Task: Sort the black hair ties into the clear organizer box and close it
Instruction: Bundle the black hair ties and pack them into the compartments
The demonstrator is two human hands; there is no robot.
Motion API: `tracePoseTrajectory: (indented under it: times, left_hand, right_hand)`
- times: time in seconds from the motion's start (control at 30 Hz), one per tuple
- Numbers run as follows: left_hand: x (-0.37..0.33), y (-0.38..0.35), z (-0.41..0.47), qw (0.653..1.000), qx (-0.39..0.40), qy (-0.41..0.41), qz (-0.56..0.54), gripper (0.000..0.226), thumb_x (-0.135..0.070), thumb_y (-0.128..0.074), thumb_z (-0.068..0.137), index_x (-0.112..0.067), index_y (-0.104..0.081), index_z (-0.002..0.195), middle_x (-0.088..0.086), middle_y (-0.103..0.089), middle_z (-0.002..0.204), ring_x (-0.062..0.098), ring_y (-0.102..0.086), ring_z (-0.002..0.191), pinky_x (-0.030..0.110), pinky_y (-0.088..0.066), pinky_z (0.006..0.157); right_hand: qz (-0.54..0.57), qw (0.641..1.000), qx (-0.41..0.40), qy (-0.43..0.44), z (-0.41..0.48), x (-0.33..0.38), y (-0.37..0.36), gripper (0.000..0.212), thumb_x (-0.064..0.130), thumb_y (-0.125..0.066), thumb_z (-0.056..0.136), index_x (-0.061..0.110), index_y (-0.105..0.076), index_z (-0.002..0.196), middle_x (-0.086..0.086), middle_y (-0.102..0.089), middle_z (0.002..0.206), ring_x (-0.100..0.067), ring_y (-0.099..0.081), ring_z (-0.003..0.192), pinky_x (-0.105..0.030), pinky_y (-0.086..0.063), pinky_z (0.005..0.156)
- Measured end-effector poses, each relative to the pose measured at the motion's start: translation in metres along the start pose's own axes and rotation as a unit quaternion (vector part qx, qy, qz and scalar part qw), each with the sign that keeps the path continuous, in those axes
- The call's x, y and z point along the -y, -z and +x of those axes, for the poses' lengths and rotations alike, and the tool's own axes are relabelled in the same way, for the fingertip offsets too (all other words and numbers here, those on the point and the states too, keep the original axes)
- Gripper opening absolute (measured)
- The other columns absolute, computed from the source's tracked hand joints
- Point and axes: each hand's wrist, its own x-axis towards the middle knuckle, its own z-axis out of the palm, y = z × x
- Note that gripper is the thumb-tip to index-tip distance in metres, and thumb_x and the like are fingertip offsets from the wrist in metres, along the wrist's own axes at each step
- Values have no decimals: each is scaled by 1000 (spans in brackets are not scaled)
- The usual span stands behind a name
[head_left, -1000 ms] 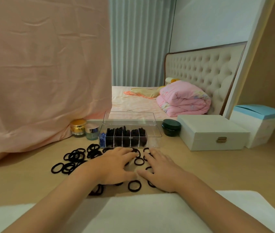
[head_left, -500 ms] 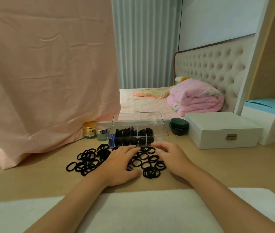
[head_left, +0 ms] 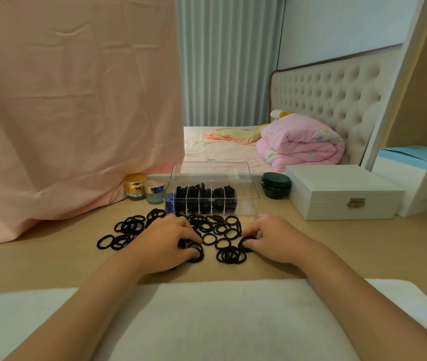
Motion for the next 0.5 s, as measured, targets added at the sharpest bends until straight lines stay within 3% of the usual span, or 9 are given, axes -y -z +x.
tracePoseTrajectory:
  times: [0.13, 0.23, 0.33, 0.4, 0.5]
  left_hand:
    - [-5, 0, 7, 998, -32, -18, 45, 23, -41, -65, 93, -40, -72, 115, -19, -57, 122, 6, -47, 113, 35, -42, 102]
    - [-8, 2, 8, 998, -29, -4, 48, 19, -36, -60, 97, -36, -68, 114, -16, -59, 120, 9, -50, 112, 34, -43, 101]
    - [-7, 12, 2, 992, -45, 46, -104, 10, -28, -54, 101, -34, -60, 105, -14, -66, 105, 5, -63, 97, 26, -53, 86]
    - [-4, 24, -5, 975, -63, 64, -202, 11, -23, -54, 101, -32, -59, 99, -12, -70, 95, 0, -65, 85, 20, -50, 76]
    - [5, 40, -18, 952, -44, 79, -292, 12, -18, -58, 99, -27, -66, 98, -9, -73, 87, -3, -67, 78, 17, -48, 76]
  right_hand:
    - [-8, 1000, 7, -18, 0, 6, -1, 15, 28, -70, 94, 28, -76, 107, 11, -60, 110, -7, -60, 93, -25, -53, 87]
    - [-4, 1000, -4, -8, -2, 7, -1, 9, 25, -68, 95, 31, -71, 101, 10, -62, 105, -7, -61, 89, -22, -54, 82]
    - [87, 995, -42, -4, -4, 7, -1, 20, 15, -67, 94, 35, -66, 96, 10, -66, 94, -4, -64, 82, -17, -52, 73]
    - [202, 978, -54, -11, -6, 13, -1, 24, 8, -65, 95, 29, -70, 105, 0, -70, 93, -15, -68, 82, -22, -57, 74]
    - [307, 951, -40, -23, -9, 23, -2, 26, 5, -63, 97, 25, -75, 108, -10, -71, 103, -26, -72, 91, -25, -60, 69]
